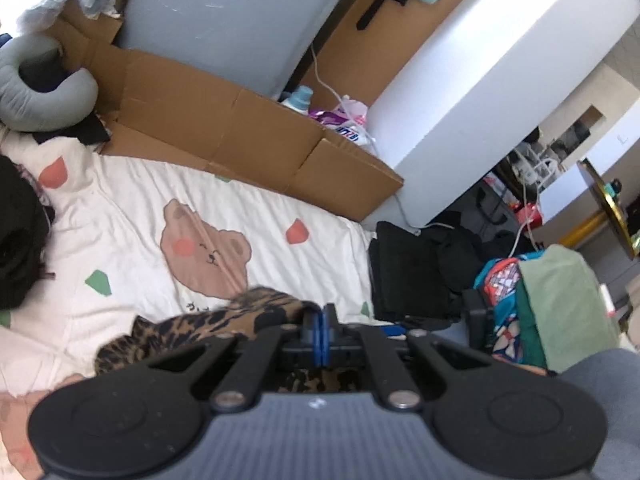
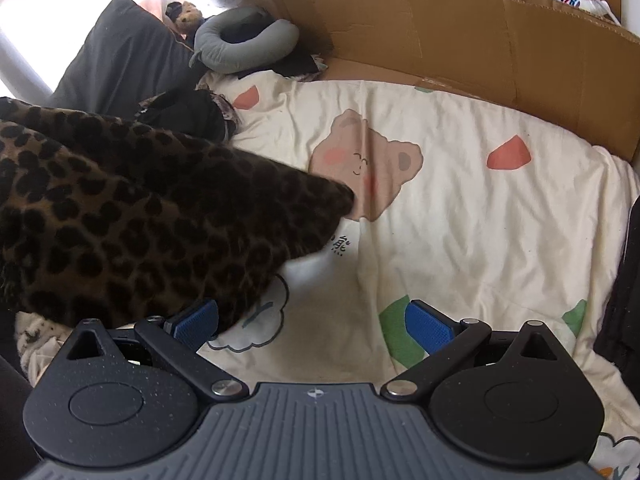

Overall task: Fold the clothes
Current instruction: 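Carry the leopard-print garment with the left tool onto the open duvet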

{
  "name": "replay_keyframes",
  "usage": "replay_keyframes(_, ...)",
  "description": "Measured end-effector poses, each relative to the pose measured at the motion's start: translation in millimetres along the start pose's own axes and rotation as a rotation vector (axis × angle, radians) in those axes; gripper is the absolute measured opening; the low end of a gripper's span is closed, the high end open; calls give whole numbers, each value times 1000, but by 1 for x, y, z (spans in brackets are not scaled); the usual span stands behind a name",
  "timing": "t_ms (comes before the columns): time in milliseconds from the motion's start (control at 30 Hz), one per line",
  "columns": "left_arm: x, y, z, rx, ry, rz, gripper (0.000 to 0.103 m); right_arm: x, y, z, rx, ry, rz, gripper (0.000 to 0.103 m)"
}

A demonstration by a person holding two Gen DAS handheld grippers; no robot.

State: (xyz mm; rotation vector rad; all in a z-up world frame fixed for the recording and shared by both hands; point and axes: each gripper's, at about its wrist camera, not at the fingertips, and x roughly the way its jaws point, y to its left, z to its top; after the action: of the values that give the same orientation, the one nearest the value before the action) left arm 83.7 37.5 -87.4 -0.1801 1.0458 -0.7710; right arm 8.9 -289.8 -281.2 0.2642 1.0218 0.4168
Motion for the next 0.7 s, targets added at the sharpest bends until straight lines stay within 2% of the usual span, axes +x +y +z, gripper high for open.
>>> replay_keyframes(167,45,23,1,-19,36,24,1,4,-6,-3,21,5,1,102)
replay_keyframes(400,103,55,7,-40,43,39,1,14,-12,-8,23,42,5,101)
replay_keyframes(700,166,89,22,-70,77,64,1,37,-12,-8,-15,77,10,82)
